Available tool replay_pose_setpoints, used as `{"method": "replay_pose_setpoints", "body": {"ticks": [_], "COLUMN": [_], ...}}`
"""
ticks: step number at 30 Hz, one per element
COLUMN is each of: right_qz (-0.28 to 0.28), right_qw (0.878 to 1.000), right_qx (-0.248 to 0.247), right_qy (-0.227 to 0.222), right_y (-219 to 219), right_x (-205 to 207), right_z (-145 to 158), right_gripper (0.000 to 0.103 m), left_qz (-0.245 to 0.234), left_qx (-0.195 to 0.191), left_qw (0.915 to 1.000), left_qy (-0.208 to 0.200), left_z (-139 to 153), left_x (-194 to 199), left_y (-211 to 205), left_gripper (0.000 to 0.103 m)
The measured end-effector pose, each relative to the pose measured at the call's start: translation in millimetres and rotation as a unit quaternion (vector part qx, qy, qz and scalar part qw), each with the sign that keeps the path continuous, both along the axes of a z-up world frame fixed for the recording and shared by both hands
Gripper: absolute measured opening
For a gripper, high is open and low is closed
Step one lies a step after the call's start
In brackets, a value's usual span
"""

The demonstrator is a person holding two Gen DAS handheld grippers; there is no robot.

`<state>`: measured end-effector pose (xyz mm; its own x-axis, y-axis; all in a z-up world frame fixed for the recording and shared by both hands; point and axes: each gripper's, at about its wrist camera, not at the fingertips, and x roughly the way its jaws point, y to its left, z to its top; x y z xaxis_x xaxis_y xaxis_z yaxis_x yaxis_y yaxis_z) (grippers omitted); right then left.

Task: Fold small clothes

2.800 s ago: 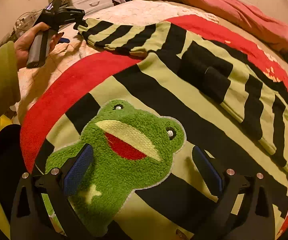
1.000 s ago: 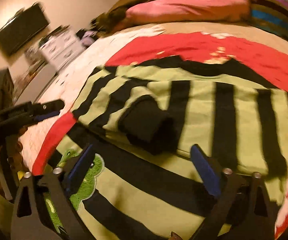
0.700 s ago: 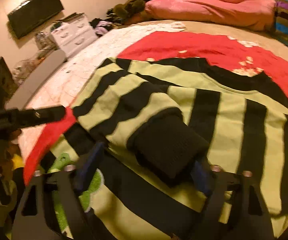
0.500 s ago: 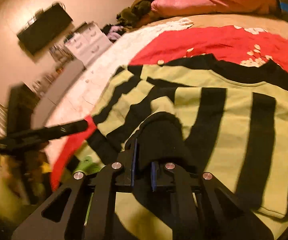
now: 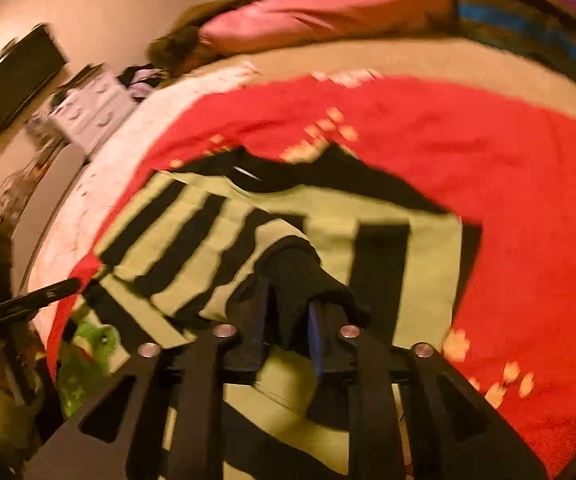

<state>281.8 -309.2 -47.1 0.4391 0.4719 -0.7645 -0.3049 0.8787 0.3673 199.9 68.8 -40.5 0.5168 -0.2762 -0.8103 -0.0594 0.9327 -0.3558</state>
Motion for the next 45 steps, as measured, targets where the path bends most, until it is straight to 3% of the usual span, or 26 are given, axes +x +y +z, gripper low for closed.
{"method": "replay_pose_setpoints", "body": {"ticks": [1,3,5,9,12,16,18,19,20,23,26,30,33,34,35,37,41,45], "right_qz": [-0.009,-0.012,0.0,0.042,0.07,0.095,0.118,0.122,0.125,0.135,0.136,0.119,0.106,0.1,0.094,0.082,0.059,-0.013], "right_qw": [1.0,0.997,0.996,0.998,0.995,0.991,0.991,0.991,0.992,0.991,0.99,0.993,0.994,0.994,0.994,0.993,0.986,0.982], "right_qx": [0.025,0.071,0.079,0.009,-0.037,-0.074,-0.06,-0.048,-0.029,0.009,0.018,0.006,0.005,0.026,0.043,0.078,0.153,0.184], "right_qy": [-0.002,-0.016,-0.036,-0.046,-0.064,-0.051,-0.03,-0.025,-0.015,-0.015,-0.015,0.012,0.021,0.021,0.024,0.021,0.001,0.046], "right_y": [-6,-12,-17,-5,4,20,23,20,15,-3,-18,-25,-23,-24,-26,-29,-35,-38], "right_x": [-6,-17,-28,-34,-33,-21,-15,-15,-14,-20,-28,-36,-44,-47,-48,-51,-48,-22], "right_z": [-4,-3,0,3,-2,-16,-23,-22,-22,-16,-16,-34,-43,-39,-36,-27,-3,-9], "right_gripper": [0.046,0.047,0.054,0.059,0.059,0.06,0.043,0.025,0.02,0.014,0.007,0.007,0.013,0.024,0.046,0.069,0.08,0.081], "left_qz": [-0.003,-0.008,-0.018,-0.056,-0.084,-0.1,-0.098,-0.099,-0.098,-0.098,-0.097,-0.095,-0.099,-0.101,-0.102,-0.103,-0.101,-0.101], "left_qx": [0.015,0.051,0.095,0.139,0.148,0.143,0.155,0.155,0.152,0.149,0.147,0.145,0.152,0.155,0.157,0.158,0.157,0.159], "left_qw": [0.9999,0.9983,0.9947,0.9881,0.9852,0.9843,0.9819,0.9814,0.9817,0.9824,0.9828,0.9834,0.982,0.9814,0.981,0.9808,0.9814,0.9813], "left_qy": [-0.007,-0.027,-0.035,-0.035,-0.019,0.025,0.046,0.055,0.058,0.057,0.057,0.055,0.053,0.052,0.051,0.049,0.047,0.042], "left_z": [4,15,21,24,18,-6,-22,-29,-32,-38,-42,-43,-43,-43,-43,-44,-44,-45], "left_x": [2,8,20,58,83,108,113,114,114,111,111,110,107,106,107,106,107,106], "left_y": [-3,-10,-18,-40,-53,-63,-64,-63,-63,-59,-58,-57,-58,-59,-60,-61,-61,-64], "left_gripper": [0.063,0.07,0.072,0.072,0.06,0.058,0.058,0.058,0.058,0.058,0.058,0.059,0.06,0.06,0.061,0.061,0.062,0.065]}}
